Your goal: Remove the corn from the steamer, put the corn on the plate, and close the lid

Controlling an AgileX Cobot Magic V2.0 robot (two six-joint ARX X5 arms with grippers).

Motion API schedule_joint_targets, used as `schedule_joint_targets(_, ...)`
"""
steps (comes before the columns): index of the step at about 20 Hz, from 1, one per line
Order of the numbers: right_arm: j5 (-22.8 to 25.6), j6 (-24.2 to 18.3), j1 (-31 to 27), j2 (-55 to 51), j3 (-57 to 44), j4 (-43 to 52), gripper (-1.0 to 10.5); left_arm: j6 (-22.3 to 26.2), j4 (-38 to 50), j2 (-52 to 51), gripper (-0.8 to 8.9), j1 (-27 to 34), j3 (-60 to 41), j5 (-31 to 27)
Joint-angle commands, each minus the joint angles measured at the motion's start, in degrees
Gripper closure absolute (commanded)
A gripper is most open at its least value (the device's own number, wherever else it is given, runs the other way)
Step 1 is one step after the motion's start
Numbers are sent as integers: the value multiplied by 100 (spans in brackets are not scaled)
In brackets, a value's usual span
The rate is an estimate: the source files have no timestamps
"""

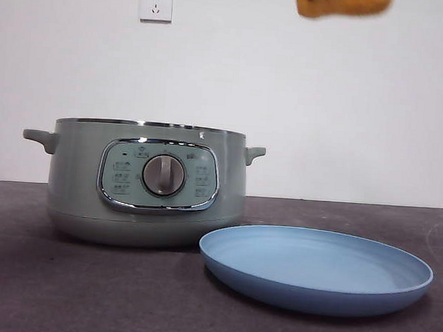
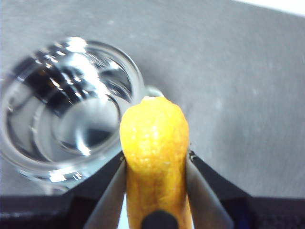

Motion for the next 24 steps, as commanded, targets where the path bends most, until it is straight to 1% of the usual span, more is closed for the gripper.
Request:
schedule_joint_targets(1,-184,374,-70,-334,-1399,715,963,-13,341,-57,821,0,87,44)
schedule_joint_targets(3,-623,704,-107,-380,-2350,1425,963,-13,339,-57,822,0,87,44)
schedule_joint_targets(6,-898,1303,-81,-225,-3567,2730,963,-13,323,-57,822,0,87,44)
schedule_joint_targets(8,-907,1591,-68,-22,-4065,3338,963,-15,326,-57,822,0,87,42)
schedule_joint_targets(10,-903,1681,-68,214,-4280,3620,963,-15,323,-57,821,0,87,44)
schedule_joint_targets(15,-898,2068,-59,975,-4328,4098,963,-17,321,-57,822,0,87,42)
schedule_joint_targets(20,-870,2127,-28,1237,-4328,4118,947,-15,348,-35,821,0,87,39)
schedule_joint_targets(21,-874,2122,-28,1224,-4328,4113,924,-11,352,-26,822,0,85,37)
schedule_joint_targets(23,-909,2100,-28,1187,-4325,4120,736,33,361,55,821,0,81,33)
schedule_joint_targets(24,-914,2098,-28,1147,-4325,4120,624,46,365,98,821,0,76,31)
